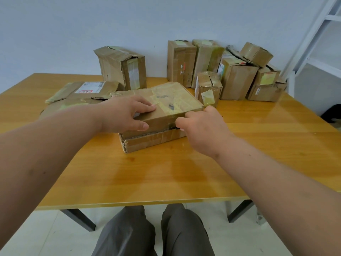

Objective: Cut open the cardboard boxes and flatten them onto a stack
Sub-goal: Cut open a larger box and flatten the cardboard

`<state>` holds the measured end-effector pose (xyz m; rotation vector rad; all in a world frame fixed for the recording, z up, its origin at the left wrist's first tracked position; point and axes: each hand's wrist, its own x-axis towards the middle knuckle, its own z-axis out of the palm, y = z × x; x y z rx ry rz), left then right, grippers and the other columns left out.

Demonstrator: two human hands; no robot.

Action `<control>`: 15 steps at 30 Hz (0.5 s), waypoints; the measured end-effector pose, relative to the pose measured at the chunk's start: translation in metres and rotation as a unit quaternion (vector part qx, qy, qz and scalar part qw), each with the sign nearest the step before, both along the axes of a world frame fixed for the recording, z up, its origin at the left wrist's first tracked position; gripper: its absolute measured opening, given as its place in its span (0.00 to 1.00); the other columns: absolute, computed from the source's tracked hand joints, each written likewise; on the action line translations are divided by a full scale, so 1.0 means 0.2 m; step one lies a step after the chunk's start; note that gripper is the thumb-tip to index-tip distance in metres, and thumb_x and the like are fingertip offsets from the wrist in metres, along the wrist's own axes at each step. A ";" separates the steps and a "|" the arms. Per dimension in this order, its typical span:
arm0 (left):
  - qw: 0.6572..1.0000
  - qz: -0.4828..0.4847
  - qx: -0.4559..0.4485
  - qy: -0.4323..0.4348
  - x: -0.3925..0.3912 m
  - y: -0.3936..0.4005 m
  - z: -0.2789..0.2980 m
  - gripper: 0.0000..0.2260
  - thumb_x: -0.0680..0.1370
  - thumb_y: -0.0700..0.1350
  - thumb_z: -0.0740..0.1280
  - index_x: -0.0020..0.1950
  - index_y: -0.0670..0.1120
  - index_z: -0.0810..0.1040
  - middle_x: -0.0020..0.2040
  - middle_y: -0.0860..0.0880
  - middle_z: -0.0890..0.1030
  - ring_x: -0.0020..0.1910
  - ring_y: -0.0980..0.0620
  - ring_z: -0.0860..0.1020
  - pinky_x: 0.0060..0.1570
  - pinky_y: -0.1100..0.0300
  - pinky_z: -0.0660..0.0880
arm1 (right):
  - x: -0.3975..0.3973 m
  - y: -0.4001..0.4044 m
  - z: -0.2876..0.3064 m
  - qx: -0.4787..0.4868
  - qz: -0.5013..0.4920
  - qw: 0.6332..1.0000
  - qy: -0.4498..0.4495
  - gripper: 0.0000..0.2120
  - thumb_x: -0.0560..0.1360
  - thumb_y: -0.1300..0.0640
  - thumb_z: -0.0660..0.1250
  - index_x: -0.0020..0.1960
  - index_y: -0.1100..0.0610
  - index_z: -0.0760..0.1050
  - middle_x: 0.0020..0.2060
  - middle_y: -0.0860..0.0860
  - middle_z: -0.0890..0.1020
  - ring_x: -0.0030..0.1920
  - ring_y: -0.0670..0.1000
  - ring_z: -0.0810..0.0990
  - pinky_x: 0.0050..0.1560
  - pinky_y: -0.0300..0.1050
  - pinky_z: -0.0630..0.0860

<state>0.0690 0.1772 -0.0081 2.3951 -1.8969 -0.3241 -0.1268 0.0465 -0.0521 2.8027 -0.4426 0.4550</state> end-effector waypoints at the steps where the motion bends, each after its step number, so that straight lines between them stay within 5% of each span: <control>1: 1.000 0.000 0.000 -0.001 0.00 0.00 0.00 0.27 0.79 0.55 0.65 0.77 0.59 0.62 0.74 0.62 0.62 0.68 0.56 0.65 0.67 0.57 0.62 | 0.00 -0.01 0.00 -0.002 -0.006 1.000 0.002 0.08 0.79 0.60 0.61 0.52 0.49 0.74 0.36 0.47 0.72 0.36 0.53 0.72 0.43 0.47 0.57; 9: 1.000 0.001 0.001 -0.012 -0.01 0.00 0.01 0.27 0.79 0.55 0.65 0.77 0.59 0.61 0.75 0.61 0.62 0.59 0.61 0.63 0.68 0.55 0.63 | -0.04 -0.10 -0.08 -0.060 -0.011 0.998 -0.011 0.09 0.71 0.64 0.70 0.46 0.51 0.79 0.30 0.48 0.73 0.30 0.53 0.73 0.41 0.46 0.58; 15: 1.000 -0.004 0.003 -0.015 -0.01 0.00 0.01 0.27 0.79 0.55 0.65 0.77 0.59 0.61 0.75 0.60 0.62 0.65 0.58 0.65 0.67 0.55 0.63 | -0.11 -0.18 -0.09 -0.082 -0.037 0.996 -0.013 0.11 0.69 0.68 0.70 0.44 0.53 0.79 0.29 0.49 0.73 0.29 0.54 0.73 0.39 0.46 0.58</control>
